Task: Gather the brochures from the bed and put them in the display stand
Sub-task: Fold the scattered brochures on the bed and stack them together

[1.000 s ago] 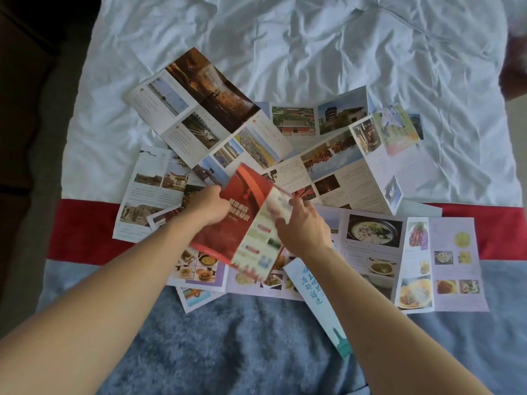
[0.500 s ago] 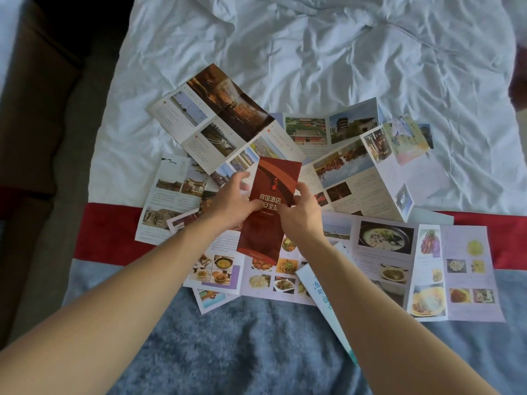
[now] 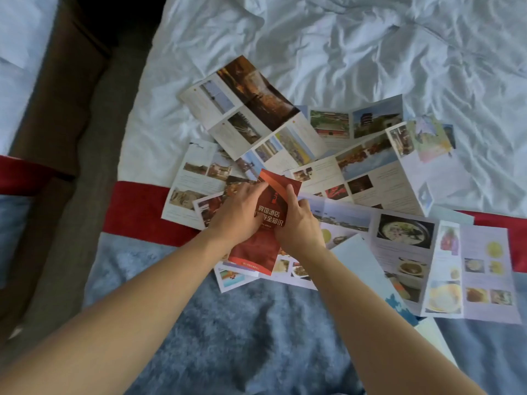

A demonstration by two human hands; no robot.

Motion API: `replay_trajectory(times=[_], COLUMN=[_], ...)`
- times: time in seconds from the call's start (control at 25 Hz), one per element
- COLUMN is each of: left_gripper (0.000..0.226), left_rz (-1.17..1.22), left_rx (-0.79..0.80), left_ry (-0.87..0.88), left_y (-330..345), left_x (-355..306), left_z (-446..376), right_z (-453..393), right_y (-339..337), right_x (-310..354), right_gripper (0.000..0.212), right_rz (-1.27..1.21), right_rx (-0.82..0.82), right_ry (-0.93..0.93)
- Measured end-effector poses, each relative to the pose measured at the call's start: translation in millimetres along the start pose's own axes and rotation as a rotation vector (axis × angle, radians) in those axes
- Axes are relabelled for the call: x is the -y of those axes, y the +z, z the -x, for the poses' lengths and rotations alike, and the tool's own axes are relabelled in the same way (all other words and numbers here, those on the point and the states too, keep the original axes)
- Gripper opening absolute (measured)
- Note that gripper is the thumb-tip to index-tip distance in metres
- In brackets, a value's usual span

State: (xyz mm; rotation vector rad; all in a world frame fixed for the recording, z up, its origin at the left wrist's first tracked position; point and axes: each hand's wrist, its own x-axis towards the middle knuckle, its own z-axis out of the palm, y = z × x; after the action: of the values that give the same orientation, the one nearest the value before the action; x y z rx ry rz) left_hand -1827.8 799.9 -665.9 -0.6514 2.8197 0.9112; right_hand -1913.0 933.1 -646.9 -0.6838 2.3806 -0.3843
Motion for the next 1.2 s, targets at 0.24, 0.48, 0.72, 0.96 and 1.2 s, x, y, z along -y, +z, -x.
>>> replay_trajectory(times=[0.24,0.48,0.72,0.96,1.2], left_gripper=[0.079,0.071,0.064,0.053,0.033], left_rz=[-0.152,-0.121,-0.163,-0.283,-0.241], left_rx=[0.060,0.087,0.113,0.032,-0.040], left_ry=[-0.100,-0.227,-0.246,-0.154,-0.017], left_y=[1.7,16.3,46.9,35.7,-1.1], left_x=[46.0,91.0,121.9,115.8,71.7], left_z=[89.7,199.4,259.9,242.2,168.3], right_z=[51.0,111.0,142.6,138.0,113.2], right_y=[60.9,140.3,202.6,186.6,107.7], right_x=[39.1,63.7,58.3,59.1,58.2], right_gripper=[0.090,0.088,0.090,0.079,0.054], right_rz=[0.169,0.289,0.375,0.347,0.264], right_rx=[0.133,0.261,0.321,0.276,0.166], right_ry=[-0.076,-0.173,-0.241,-0.248,-0.252])
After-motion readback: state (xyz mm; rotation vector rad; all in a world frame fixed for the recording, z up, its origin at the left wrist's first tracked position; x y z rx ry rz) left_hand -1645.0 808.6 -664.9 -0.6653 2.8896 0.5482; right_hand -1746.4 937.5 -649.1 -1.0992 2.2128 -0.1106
